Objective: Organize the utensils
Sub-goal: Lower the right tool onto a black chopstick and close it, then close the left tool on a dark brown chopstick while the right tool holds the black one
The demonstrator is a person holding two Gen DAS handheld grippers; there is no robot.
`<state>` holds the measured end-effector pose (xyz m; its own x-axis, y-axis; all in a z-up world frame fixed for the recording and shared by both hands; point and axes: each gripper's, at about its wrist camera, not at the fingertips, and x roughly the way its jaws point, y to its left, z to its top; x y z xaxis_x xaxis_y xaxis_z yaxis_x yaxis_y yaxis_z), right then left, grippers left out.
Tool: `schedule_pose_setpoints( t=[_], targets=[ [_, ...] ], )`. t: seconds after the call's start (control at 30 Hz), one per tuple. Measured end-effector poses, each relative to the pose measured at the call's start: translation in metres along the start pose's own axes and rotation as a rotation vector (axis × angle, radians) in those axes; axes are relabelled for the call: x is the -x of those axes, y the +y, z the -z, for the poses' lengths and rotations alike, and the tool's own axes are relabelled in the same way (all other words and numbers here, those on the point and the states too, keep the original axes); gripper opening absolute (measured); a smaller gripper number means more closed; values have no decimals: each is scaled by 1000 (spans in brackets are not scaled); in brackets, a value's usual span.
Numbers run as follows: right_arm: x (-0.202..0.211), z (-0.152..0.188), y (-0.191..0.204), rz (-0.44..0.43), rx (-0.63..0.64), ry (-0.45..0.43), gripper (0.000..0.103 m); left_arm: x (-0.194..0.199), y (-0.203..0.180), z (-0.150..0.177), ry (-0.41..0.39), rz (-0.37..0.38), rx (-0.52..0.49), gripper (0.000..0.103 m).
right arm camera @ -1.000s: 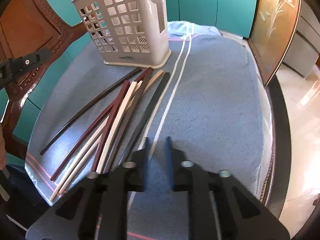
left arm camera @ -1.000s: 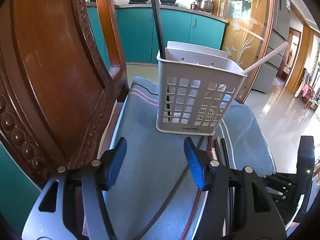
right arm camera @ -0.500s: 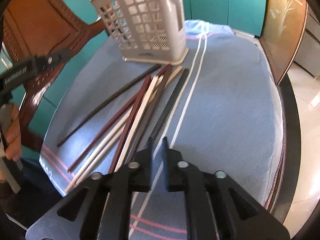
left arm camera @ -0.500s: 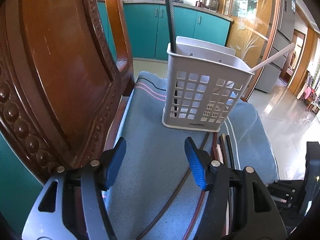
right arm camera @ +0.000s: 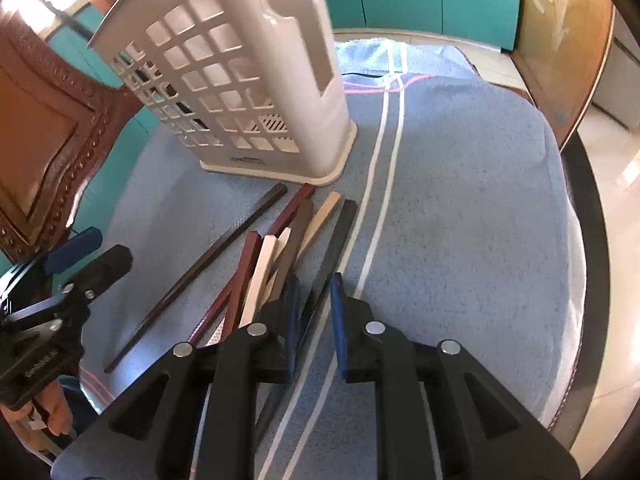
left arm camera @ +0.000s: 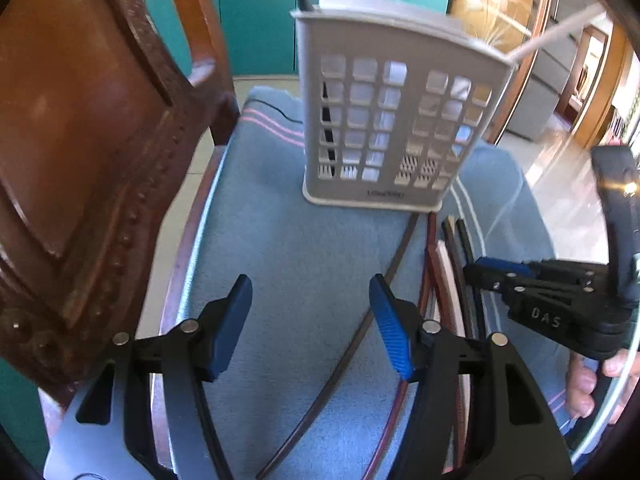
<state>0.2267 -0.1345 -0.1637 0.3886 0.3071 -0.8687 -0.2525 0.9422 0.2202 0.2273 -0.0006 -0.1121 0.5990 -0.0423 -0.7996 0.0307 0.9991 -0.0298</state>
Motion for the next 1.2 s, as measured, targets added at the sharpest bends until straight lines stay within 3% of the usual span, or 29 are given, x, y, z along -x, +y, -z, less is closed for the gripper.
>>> schedule_pose_setpoints(
  t=[0.17, 0.53, 0.77, 0.97, 1.03, 1.2],
  targets=[
    [-2, 1, 15, 53, 80, -6, 20, -5, -5, -1, 13, -10, -6, 62],
    [12, 32, 23, 166, 312, 8, 8, -5, 5, -1, 30, -7, 15, 62],
    [17, 42, 13, 144, 256, -8, 8, -12, 0, 0, 50, 6, 0, 63],
    [17, 35, 3, 123, 218, -10, 14, -24, -8, 5, 97, 45, -20, 65],
    [16, 35, 5, 124, 217, -11, 16, -28, -12, 6, 113, 46, -36, 70],
    [17, 38, 7, 115, 207, -11, 21, -36, -24, 10, 130, 39, -79, 70]
  ],
)
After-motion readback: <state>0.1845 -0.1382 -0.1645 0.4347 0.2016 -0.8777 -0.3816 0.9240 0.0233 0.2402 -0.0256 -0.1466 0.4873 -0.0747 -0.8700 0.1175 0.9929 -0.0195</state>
